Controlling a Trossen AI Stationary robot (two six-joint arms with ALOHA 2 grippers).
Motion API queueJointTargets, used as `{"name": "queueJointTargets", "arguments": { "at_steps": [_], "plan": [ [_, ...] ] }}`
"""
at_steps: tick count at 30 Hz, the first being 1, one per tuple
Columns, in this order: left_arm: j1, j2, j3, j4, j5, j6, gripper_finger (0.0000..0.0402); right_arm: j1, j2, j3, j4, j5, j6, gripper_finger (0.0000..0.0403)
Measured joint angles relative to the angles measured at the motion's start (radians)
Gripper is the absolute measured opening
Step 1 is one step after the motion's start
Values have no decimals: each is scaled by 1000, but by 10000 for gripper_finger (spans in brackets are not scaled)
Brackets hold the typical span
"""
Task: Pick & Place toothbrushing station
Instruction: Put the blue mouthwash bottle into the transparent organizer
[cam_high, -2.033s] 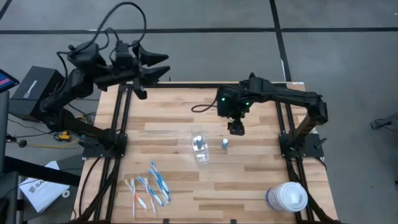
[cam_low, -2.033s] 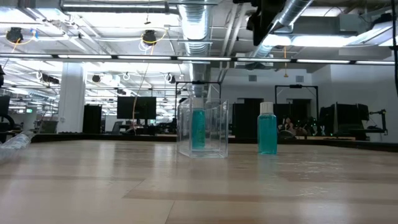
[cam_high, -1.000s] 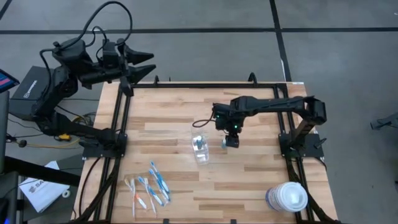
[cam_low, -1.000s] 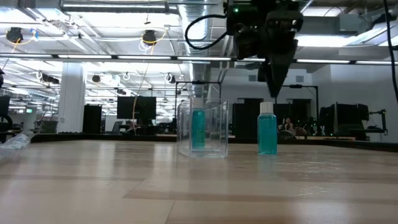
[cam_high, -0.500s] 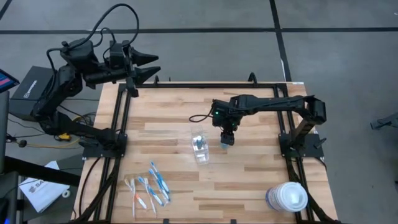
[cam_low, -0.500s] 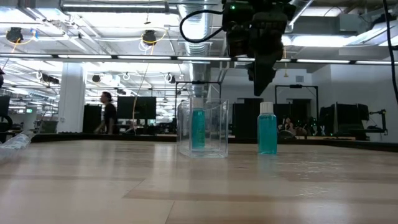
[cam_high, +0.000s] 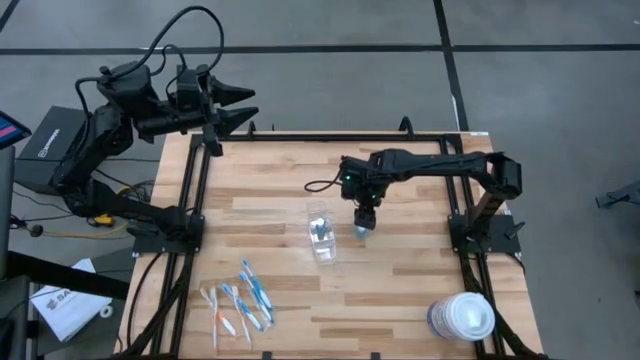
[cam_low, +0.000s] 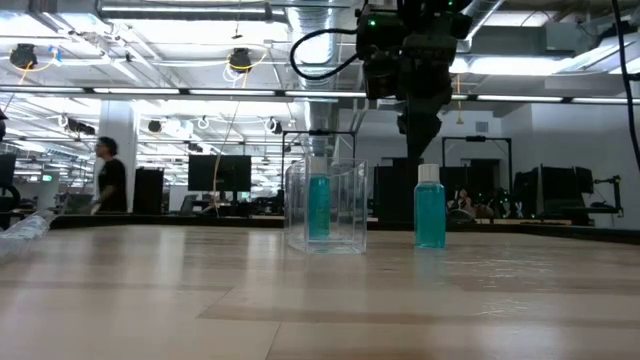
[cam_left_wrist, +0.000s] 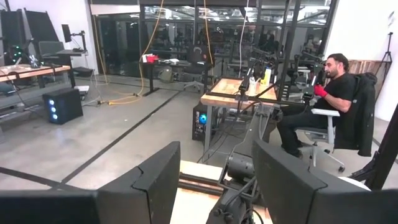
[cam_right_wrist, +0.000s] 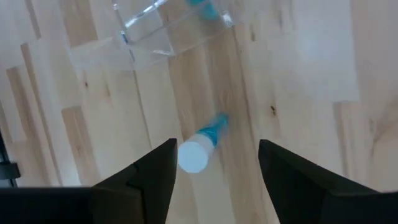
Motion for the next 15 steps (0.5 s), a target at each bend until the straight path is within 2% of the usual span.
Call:
{"name": "queueJointTargets", "arguments": {
  "at_steps": [5, 10, 15],
  "plan": [
    [0, 0, 0, 0, 0, -1, 192, 3, -1, -6, 6, 0, 8, 212],
    [0, 0, 0, 0, 0, -8, 192, 33, -2, -100, 23, -19, 55, 210],
    [0, 0, 0, 0, 5, -8, 192, 63, -3, -114, 57, -19, 57, 212]
  ]
}}
